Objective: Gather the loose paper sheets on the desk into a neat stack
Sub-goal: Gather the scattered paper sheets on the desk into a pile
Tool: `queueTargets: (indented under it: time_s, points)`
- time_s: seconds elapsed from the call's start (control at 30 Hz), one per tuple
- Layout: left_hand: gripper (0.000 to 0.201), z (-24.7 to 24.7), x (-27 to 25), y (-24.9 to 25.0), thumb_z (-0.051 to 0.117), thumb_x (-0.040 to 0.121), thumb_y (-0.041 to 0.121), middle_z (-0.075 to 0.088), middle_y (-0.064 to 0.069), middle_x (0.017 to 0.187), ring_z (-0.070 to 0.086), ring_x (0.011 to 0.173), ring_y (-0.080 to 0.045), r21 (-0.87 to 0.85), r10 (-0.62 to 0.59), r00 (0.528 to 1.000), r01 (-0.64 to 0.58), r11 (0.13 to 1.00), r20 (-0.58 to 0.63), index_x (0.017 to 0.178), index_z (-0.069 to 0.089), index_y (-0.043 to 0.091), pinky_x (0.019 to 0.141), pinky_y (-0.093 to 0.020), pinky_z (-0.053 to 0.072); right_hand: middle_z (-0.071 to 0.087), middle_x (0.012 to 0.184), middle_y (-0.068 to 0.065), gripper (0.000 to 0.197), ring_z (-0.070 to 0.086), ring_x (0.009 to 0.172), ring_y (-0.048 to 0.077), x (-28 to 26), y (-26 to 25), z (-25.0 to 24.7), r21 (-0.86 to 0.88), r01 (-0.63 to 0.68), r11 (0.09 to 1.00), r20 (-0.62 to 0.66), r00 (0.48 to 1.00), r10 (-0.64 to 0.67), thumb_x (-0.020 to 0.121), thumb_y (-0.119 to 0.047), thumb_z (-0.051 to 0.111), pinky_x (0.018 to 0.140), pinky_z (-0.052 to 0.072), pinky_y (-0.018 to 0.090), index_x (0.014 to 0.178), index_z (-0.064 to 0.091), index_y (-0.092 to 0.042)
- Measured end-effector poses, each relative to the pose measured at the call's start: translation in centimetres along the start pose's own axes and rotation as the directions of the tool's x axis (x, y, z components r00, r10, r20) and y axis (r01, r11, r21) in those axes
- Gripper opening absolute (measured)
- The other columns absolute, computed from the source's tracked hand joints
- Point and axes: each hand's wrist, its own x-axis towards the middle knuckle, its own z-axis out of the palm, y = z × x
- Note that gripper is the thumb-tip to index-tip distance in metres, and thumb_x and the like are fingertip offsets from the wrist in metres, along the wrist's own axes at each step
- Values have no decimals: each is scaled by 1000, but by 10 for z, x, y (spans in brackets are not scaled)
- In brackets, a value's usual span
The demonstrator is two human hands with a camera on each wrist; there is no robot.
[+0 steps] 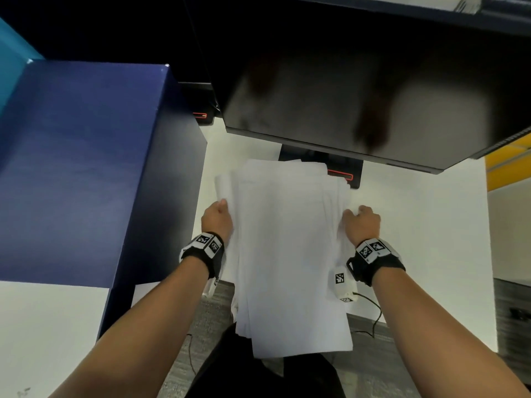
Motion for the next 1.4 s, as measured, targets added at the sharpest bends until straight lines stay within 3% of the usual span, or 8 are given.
queueTargets:
  time_s: [0.2, 0.33, 0.4, 0.57, 0.67, 0.97, 1.2, 1.4]
  points:
    - [50, 12, -4, 37, 25, 107, 34, 65, -16, 112, 59, 98, -29, -138, 43, 983, -19, 990, 179, 108, 61, -2, 84, -29, 41, 65, 98, 5, 35, 64, 95, 28, -7, -17, 18, 33, 139, 990, 81, 987, -141, 85, -14, 60, 80, 49, 30, 118, 59, -6]
    - [80, -3, 2, 26, 44, 82, 81, 72, -1, 115, 69, 103, -25, -373, -96, 970, 177, 911, 225, 123, 66, 16, 94, -39, 53, 67, 104, 10, 39, 62, 107, 32, -1, 2, 2, 127, 48, 991, -27, 999, -45, 89, -18, 62, 85, 45, 29, 126, 56, -6]
    - [57, -2, 1, 9, 57, 86, 68, 76, -1, 96, 72, 87, -24, -334, -52, 977, 121, 935, 209, 107, 70, 16, 78, -33, 56, 64, 118, 15, 36, 60, 111, 35, -1, 8, 0, 78, 34, 996, -34, 999, -32, 94, -25, 57, 88, 44, 31, 123, 59, -4]
    - [30, 4, 11, 2, 64, 92, 35, 71, -5, 81, 66, 76, -29, -206, -54, 992, 30, 978, -110, 89, 71, 7, 65, -26, 48, 51, 68, 8, 37, 51, 72, 28, 0, -10, 23, -87, 180, 980, -14, 983, -182, 93, -22, 53, 66, 35, 28, 59, 43, -11]
    - [31, 11, 22, 23, 61, 95, 36, 69, -5, 90, 63, 81, -28, -125, -1, 998, -6, 992, -55, 99, 70, 6, 71, -28, 47, 65, 82, 8, 19, 62, 84, 29, 0, -25, 35, -31, 212, 977, -6, 977, -213, 91, -14, 55, 71, 39, 24, 87, 70, -3]
    - [53, -6, 23, 26, 33, 101, 54, 67, -12, 106, 62, 98, -34, -17, -16, 991, 19, 1000, 134, 100, 64, 10, 87, -36, 47, 72, 113, 9, 44, 64, 111, 28, -7, 0, -1, 62, 123, 990, -12, 992, -122, 91, -35, 62, 102, 44, 30, 127, 64, -11]
    - [44, 11, 1, -3, 34, 106, 31, 70, -15, 116, 64, 108, -34, -25, 40, 988, -37, 999, 147, 111, 67, 3, 95, -36, 49, 69, 88, 8, 23, 65, 91, 31, -32, 0, 24, -120, 313, 942, 159, 943, -293, 93, -27, 58, 67, 39, 22, 87, 68, -8]
    - [58, -17, -26, -26, 29, 104, 51, 69, -11, 87, 63, 87, -30, 258, 34, 959, -109, 960, 280, 79, 61, 11, 78, -31, 42, 75, 107, 9, 37, 72, 97, 27, -38, 41, 4, -57, 177, 982, 116, 979, -170, 89, -31, 63, 96, 54, 35, 117, 71, -8]
